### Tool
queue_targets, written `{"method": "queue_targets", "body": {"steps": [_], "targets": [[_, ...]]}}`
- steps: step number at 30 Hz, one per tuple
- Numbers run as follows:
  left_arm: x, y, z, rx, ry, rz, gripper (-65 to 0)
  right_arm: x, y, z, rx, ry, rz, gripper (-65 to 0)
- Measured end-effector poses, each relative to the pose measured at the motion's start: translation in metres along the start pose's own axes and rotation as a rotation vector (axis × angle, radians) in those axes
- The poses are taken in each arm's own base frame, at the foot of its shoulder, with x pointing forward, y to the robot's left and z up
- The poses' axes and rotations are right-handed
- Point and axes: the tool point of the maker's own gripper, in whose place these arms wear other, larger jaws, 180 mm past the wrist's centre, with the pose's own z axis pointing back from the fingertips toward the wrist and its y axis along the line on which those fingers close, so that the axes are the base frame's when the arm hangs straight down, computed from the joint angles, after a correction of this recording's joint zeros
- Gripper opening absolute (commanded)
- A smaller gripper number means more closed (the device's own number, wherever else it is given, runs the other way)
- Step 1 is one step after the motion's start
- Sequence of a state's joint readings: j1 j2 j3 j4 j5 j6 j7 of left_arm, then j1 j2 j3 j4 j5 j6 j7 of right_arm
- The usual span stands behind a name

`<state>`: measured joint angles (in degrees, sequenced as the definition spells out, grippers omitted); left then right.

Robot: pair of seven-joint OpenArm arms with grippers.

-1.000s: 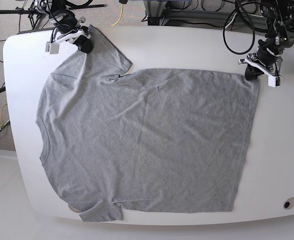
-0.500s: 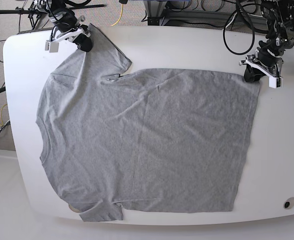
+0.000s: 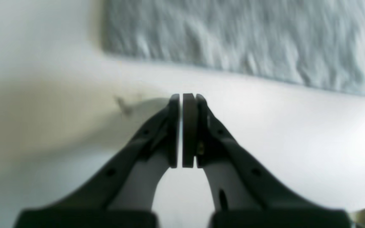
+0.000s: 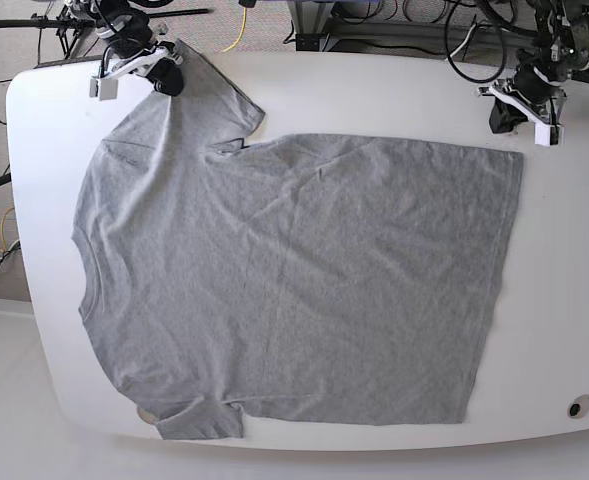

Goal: Fold the T-shirt properly

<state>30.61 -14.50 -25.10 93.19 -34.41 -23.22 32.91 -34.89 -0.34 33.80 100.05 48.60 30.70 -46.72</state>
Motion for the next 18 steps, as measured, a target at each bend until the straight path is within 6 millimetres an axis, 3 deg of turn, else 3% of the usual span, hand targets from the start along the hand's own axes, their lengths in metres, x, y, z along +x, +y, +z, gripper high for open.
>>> {"method": "queue_targets", "body": {"steps": [11,13,15,18], "targets": [[0.02,0.002,0.016,0.023,-0.042,-0.048,-65.0,0.026,0.012,0.01,-0.017,-0.067,0.058,-65.0],[0.022,0.005,0.018,0.034,-0.047,-0.046,-60.1,0.026,0.011,0.01,-0.024,-0.067,0.048,-65.0],[0.025,0.008,0.019,0.038,-0.055,-0.046,-44.5,0.024,0.008,0.009,-0.031,-0.06,0.038,-65.0],[0.035,0.015,0.022,0.043,-0.089,-0.05,-38.1,0.015,0.004,0.005,-0.02,-0.042,0.015,-65.0]]}}
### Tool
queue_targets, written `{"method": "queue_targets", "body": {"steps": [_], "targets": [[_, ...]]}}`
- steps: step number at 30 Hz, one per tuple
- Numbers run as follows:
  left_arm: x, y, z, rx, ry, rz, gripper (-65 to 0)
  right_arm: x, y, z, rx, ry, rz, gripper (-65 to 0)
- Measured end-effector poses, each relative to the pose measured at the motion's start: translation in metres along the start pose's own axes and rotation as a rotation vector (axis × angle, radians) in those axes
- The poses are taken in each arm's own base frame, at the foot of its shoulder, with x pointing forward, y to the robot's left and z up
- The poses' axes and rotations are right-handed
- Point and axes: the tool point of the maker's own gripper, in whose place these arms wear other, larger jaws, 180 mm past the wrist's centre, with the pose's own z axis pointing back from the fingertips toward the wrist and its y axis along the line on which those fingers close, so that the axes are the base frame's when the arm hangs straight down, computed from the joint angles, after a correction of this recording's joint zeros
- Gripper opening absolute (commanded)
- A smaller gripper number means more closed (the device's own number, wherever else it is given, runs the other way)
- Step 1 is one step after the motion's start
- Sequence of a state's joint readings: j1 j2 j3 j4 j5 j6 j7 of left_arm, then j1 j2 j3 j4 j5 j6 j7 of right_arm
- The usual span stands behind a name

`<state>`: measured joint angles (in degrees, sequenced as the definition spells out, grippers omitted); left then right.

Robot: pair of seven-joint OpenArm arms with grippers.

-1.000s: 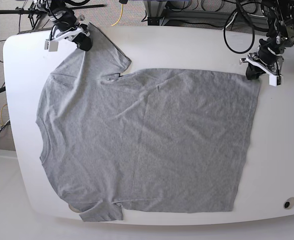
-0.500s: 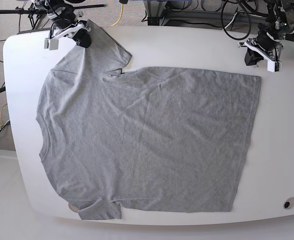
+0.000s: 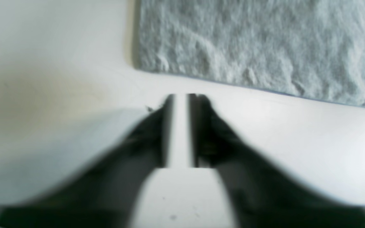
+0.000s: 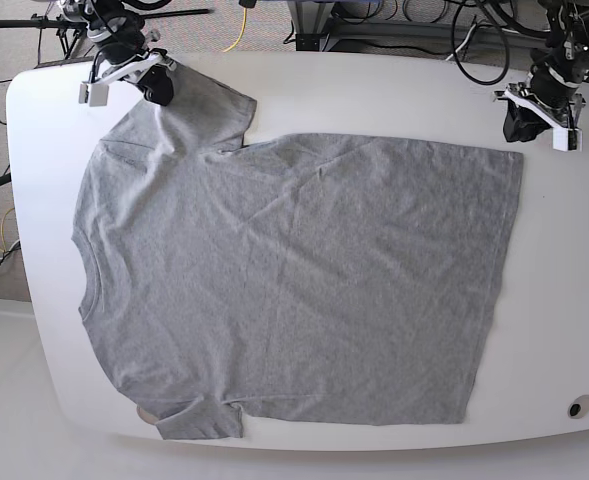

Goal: Fold the T-shirt properly

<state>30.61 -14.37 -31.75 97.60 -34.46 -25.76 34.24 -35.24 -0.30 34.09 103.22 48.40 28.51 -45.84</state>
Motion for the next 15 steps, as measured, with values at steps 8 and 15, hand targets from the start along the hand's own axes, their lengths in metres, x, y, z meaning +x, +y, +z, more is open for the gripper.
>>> {"method": "queue_targets", "body": {"steps": [8,15], "targets": [[0.014,0.012,0.002,0.021,-0.039,-0.005,-34.6,-0.008,0.0,-0.003,0.002,0.026,-0.01,-65.0],[0.01,0.012,-0.001,0.013,-0.008,-0.005,-35.0,-0.004,0.005,-0.003,0.011,0.025,0.014,-65.0]]}}
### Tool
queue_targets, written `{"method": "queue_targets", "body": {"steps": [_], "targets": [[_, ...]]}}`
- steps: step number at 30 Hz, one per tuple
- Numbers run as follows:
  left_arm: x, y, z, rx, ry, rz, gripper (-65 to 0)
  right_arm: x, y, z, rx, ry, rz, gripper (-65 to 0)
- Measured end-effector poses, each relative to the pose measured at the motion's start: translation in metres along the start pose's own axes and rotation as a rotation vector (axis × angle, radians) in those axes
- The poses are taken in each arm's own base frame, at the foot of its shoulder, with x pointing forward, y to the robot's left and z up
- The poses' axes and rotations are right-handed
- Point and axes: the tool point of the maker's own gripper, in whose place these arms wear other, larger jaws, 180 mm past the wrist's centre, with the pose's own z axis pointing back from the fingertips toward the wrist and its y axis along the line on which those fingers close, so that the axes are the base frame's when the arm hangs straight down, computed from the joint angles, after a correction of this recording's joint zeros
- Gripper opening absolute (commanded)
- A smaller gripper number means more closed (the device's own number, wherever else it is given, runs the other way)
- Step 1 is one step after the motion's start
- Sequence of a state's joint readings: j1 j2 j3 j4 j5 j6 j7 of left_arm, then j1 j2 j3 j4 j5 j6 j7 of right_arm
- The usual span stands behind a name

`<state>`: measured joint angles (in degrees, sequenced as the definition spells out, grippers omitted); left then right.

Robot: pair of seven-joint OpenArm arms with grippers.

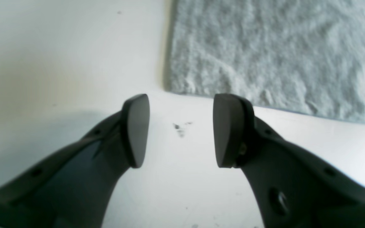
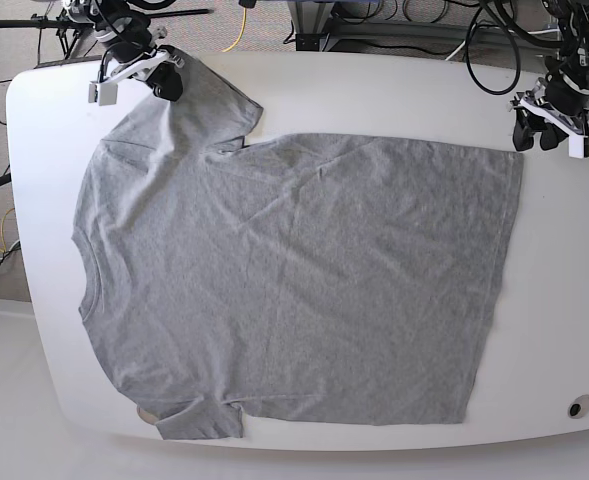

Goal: Fold the T-shirt properly

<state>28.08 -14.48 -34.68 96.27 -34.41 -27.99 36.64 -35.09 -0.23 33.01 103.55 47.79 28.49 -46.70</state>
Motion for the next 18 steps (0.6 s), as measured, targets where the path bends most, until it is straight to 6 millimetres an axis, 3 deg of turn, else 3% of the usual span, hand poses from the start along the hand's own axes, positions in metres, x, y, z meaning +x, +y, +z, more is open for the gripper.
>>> {"method": "queue_targets", "body": {"steps": [8,18], "targets": [[-0.002,0.002,-0.006,-0.001,0.019,0.001,-38.1,0.0,-0.005,0.002,-0.023,0.004,0.006,-65.0],[-0.016,0.005,-0.016,-0.014,0.062,0.039,-35.4,0.002,-0.004,0.002,-0.025,0.001,0.016,-65.0]]}}
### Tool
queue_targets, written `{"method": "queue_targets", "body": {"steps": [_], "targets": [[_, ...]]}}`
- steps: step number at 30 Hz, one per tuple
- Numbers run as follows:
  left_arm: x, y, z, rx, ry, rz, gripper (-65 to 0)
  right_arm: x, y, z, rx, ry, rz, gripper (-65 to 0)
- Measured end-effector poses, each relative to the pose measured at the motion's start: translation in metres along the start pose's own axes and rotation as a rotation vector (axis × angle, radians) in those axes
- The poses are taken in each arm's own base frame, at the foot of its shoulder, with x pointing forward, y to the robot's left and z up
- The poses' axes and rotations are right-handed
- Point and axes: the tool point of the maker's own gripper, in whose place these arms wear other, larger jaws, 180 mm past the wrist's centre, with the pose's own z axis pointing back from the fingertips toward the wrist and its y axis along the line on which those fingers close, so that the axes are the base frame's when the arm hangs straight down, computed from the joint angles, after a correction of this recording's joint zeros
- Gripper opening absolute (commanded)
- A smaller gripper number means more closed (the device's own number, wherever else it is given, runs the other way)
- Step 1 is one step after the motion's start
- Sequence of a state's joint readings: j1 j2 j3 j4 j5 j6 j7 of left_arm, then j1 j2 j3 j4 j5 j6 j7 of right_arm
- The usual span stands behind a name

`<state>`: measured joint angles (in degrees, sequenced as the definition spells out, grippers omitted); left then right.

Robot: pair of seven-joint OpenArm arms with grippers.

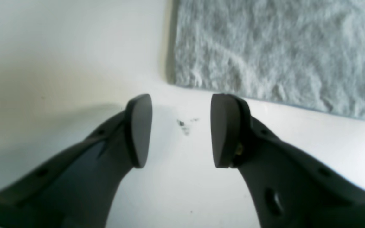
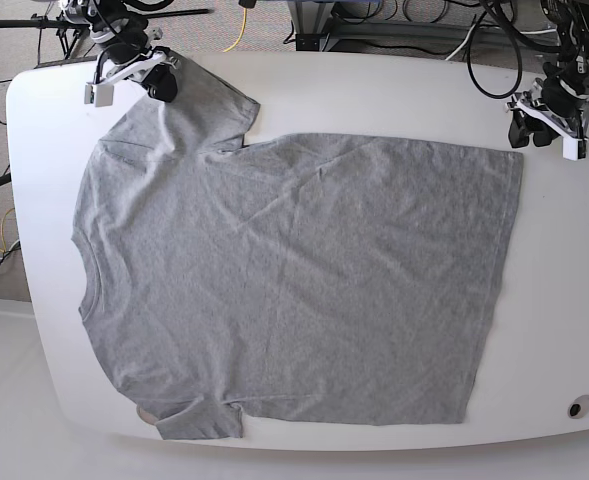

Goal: Fold the T-shirt properly

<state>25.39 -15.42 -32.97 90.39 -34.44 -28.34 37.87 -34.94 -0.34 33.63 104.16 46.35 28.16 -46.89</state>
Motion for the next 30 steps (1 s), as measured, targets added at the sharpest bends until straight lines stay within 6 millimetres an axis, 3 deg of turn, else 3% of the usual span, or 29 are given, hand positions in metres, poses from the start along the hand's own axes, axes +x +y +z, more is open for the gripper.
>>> {"method": "queue_targets", "body": {"steps": [15,26,30], "targets": [[0.0,0.001,-0.013,-0.007,-0.02,0.05,-35.7,0.002,0.001,-0.002,0.004,-0.006,-0.004,-65.0],[0.003,-0.014,-0.024,-0.043,-0.018,0.072,-37.0,0.009,0.011,-0.018,0.036,-0.007,-0.007,-64.0],[0.006,-0.015,-0.027,-0.047,0.007,0.066,-37.0,0.002,0.008,-0.017,0.019,0.033,-0.003,-64.0]]}}
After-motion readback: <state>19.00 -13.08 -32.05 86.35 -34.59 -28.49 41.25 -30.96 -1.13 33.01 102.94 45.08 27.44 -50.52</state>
